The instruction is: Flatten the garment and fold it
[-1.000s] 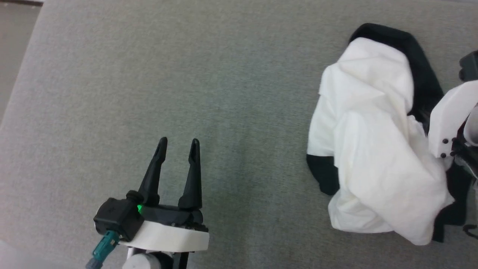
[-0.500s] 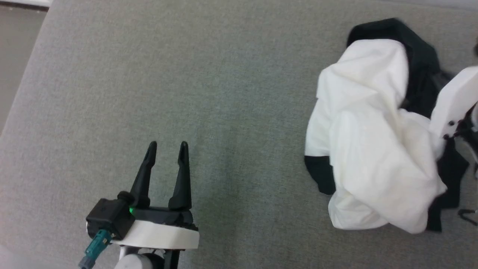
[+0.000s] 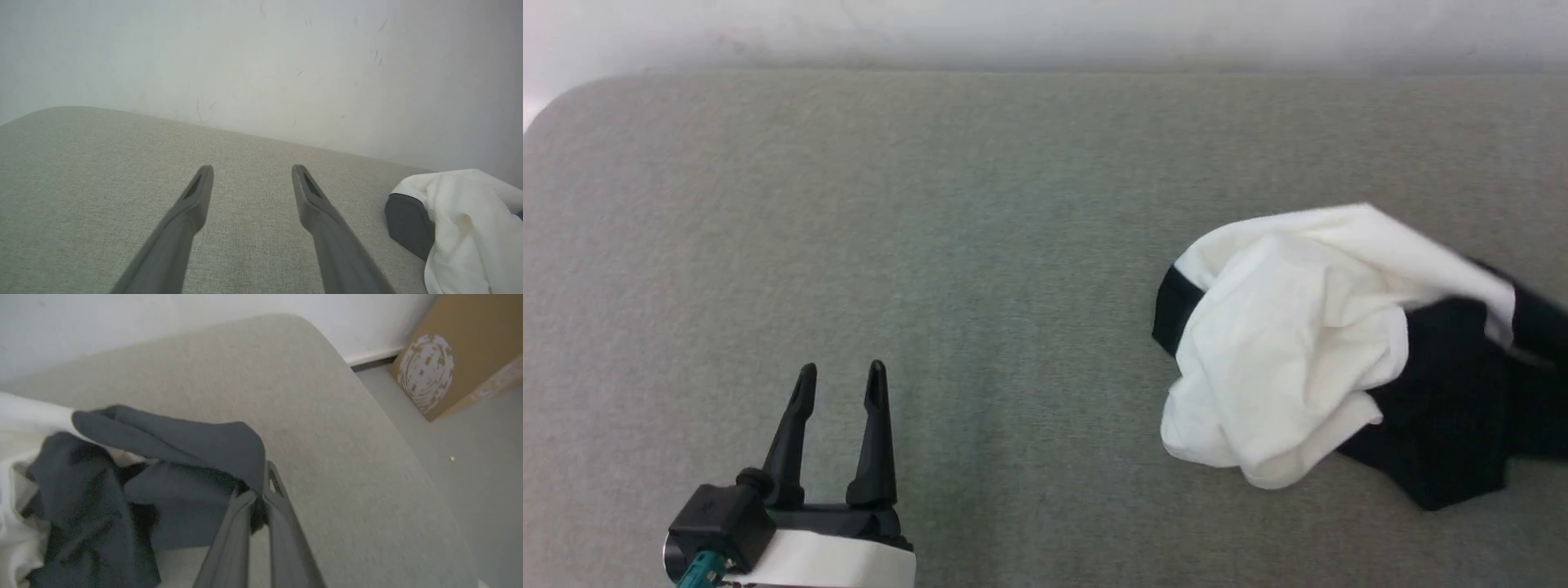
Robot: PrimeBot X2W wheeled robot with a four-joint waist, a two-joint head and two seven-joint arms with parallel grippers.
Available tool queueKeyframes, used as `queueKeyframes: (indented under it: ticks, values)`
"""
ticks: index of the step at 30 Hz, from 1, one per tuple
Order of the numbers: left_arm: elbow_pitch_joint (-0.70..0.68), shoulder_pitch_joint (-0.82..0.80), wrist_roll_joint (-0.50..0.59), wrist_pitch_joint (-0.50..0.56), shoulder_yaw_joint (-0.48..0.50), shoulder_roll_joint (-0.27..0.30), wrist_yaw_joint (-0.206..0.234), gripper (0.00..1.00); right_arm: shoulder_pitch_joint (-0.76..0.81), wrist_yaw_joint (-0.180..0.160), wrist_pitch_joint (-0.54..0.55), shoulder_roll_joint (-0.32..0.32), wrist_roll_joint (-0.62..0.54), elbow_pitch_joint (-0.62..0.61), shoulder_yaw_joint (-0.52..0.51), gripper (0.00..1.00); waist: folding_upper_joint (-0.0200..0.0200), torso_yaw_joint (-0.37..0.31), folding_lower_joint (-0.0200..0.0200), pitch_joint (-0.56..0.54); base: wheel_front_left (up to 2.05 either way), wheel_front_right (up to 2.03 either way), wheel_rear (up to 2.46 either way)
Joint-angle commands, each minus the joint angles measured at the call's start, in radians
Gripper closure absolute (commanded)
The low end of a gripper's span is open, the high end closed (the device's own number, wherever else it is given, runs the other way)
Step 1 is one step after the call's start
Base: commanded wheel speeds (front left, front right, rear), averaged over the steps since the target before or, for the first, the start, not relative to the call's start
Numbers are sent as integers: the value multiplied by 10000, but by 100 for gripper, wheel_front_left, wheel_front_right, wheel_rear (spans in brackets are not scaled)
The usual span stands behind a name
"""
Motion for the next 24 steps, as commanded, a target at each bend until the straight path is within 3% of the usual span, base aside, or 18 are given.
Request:
queueKeyframes:
  ticks: [1, 3, 6, 7, 8, 9, 11, 16, 20, 24]
  values:
    - [-81, 75, 24, 44, 22, 44, 69, 0, 633, -7, -180, 303, -195, -124, -15, 100, 0, -586, 2, -423, 0, 0, 0]
    - [-175, 109, 39, 128, 4, 80, 98, 0, 1679, -7, -632, 828, -329, 6, 1, 100, 0, -693, 2, -407, 0, 0, 0]
    - [-264, 140, 44, 269, -17, 155, 111, 0, 2315, -7, -1234, 1120, -259, 556, 464, 100, 0, -842, 2, -453, 0, 0, 0]
    - [-291, 139, 37, 307, -13, 177, 117, 0, 2328, -7, -1452, 1151, -279, 727, 665, 88, 0, -875, 2, -473, 0, 0, 0]
    - [-313, 130, 30, 348, -14, 196, 119, 0, 2276, -7, -1659, 1168, -343, 842, 892, 56, 0, -888, 2, -494, 0, 0, 0]
    - [-329, 117, 26, 386, -17, 216, 120, 0, 2164, -7, -1808, 1178, -401, 898, 1100, 0, 0, -893, 2, -520, 0, 0, 0]
    - [-351, 87, 24, 446, -40, 243, 118, 0, 1814, -7, -2020, 1172, -519, 814, 1462, 0, 0, -852, 2, -600, 0, 0, 0]
    - [-396, 97, -10, 448, -61, 217, 167, 0, 698, -7, -1976, 414, -644, -395, 2737, 0, 0, -528, 2, -743, 0, 0, 0]
    - [-372, 100, -72, 384, -102, 136, 179, 0, -61, -7, -1017, -132, -458, -1380, 4315, 0, 0, -152, 2, -725, 0, 0, 0]
    - [-246, 72, -152, 294, -179, 19, 149, 0, -563, -7, 342, -337, -40, -1362, 5826, 0, 0, 273, 2, -592, 0, 0, 0]
